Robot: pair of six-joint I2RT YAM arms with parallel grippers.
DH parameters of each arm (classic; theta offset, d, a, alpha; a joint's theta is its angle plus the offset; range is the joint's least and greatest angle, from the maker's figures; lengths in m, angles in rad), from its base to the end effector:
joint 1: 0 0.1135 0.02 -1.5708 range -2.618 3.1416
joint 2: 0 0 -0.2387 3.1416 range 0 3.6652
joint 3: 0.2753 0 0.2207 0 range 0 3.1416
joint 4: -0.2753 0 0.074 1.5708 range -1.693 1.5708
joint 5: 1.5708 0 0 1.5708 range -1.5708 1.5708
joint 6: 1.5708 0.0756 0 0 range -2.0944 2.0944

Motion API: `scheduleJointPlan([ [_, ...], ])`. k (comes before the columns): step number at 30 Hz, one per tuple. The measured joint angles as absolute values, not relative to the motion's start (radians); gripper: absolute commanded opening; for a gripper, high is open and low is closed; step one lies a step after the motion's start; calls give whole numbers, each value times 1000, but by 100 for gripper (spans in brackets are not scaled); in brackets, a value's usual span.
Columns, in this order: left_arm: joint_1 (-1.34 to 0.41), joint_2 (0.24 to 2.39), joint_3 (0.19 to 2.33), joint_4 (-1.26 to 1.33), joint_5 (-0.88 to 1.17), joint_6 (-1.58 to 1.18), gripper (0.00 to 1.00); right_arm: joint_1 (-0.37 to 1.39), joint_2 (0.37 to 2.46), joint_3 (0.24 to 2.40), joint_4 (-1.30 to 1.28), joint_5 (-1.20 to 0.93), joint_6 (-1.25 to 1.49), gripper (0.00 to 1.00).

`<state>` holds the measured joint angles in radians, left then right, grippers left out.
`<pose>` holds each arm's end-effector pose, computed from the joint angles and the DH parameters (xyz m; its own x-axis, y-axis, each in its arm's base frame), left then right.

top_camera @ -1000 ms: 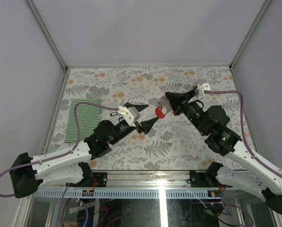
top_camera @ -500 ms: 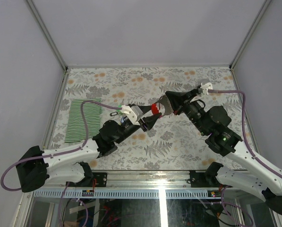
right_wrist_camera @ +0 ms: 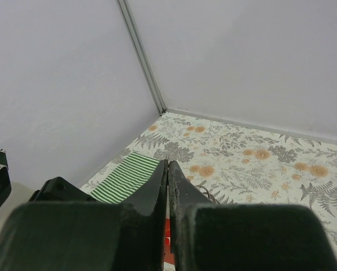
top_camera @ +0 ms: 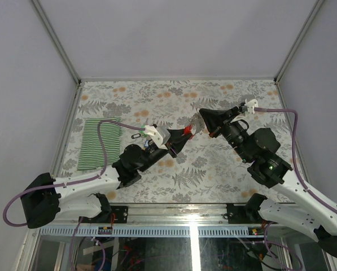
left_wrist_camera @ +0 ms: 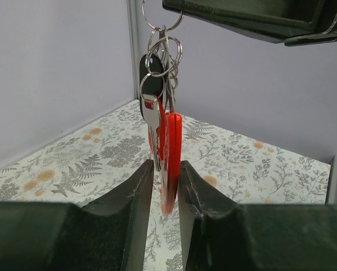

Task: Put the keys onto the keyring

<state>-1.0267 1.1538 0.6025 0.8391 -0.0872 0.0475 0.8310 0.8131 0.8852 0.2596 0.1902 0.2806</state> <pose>0.1500 -0.2352 0.3140 0.1852 -0.2147 -0.9590 0.8012 0.5980 0.0208 0.1478 0.1408 0.4103 0.0435 0.4510 -0.8915 -0.6419 0.6963 0.3210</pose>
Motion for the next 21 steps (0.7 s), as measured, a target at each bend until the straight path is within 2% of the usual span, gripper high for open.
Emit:
scheduleJointPlan([
  [2,-1027,1157,603,846,-88,41,24,831,810,885,260,190,286,0],
  [8,-1027,1176,603,869,-91,28,1,831,794,885,255,189,298,0],
  [10,-1027,1177,603,867,-90,26,0,831,790,884,248,189,299,2],
  [13,-1023,1175,616,829,-81,21,0,831,782,876,242,193,299,15],
  [18,-988,1159,709,615,20,-4,0,831,761,871,217,220,266,40],
  [21,-944,1149,756,485,105,-38,0,831,738,871,188,254,222,46],
])
